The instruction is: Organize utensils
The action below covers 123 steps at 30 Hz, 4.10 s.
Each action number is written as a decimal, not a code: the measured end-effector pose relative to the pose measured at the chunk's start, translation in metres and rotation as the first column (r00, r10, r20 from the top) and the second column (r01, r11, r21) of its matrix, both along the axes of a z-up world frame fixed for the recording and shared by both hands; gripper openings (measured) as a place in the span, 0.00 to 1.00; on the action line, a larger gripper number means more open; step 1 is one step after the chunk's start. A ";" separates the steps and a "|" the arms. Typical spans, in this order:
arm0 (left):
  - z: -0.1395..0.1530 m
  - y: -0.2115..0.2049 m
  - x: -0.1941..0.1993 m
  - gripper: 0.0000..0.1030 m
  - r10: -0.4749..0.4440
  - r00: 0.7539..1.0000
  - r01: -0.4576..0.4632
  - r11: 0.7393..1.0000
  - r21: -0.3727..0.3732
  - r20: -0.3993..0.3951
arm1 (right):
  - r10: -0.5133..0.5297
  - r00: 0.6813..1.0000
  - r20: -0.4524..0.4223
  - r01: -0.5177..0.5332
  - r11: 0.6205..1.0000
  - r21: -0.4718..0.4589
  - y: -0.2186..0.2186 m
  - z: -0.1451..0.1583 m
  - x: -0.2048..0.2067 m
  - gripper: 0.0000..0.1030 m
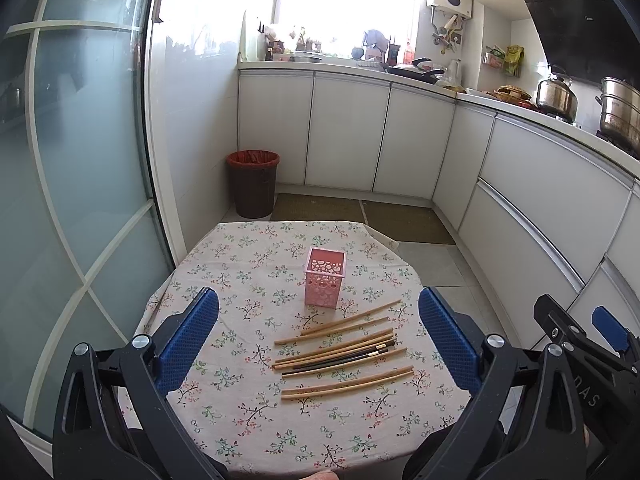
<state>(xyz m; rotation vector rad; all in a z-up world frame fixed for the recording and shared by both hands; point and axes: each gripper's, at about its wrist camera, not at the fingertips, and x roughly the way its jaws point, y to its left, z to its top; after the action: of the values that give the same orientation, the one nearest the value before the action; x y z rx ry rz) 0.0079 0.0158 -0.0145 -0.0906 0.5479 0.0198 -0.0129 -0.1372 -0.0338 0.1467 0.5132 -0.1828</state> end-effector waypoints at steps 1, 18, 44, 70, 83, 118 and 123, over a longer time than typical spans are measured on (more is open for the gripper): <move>0.000 0.000 0.000 0.93 -0.001 1.000 0.001 1.000 0.000 -0.001 | 0.000 1.000 0.000 0.000 1.000 0.000 0.000 0.000 0.000 0.94; -0.012 -0.002 0.010 0.93 0.000 0.999 0.000 1.000 -0.006 -0.052 | -0.012 1.000 -0.024 0.012 1.000 0.020 -0.006 -0.009 0.005 0.94; -0.188 -0.126 0.254 0.93 -0.392 0.620 0.481 0.874 -0.065 -0.680 | -0.039 0.914 -0.403 0.188 0.923 0.336 -0.101 -0.198 0.107 0.94; -0.294 -0.188 0.375 0.62 -0.375 0.369 0.736 0.676 0.022 -0.850 | 0.124 0.886 -0.448 0.145 0.842 0.520 -0.103 -0.237 0.151 0.94; -0.277 -0.163 0.348 0.07 -0.410 0.468 0.708 0.705 0.054 -0.783 | 0.151 0.870 -0.470 0.145 0.832 0.535 -0.100 -0.244 0.157 0.94; -0.030 0.043 0.112 0.04 -0.582 0.813 0.582 0.813 -0.006 0.024 | -0.082 0.563 -0.823 0.595 0.731 0.334 -0.007 -0.275 0.223 0.31; -0.016 0.051 0.103 0.04 -0.553 0.831 0.554 0.832 -0.019 0.058 | -0.073 0.580 -0.811 0.550 0.770 0.324 0.008 -0.272 0.222 0.10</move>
<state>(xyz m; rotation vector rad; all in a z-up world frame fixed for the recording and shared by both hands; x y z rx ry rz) 0.1111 0.0667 -0.0307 0.0379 0.5071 -0.5628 0.2092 -0.1294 -0.3055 0.7752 1.4181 -0.4781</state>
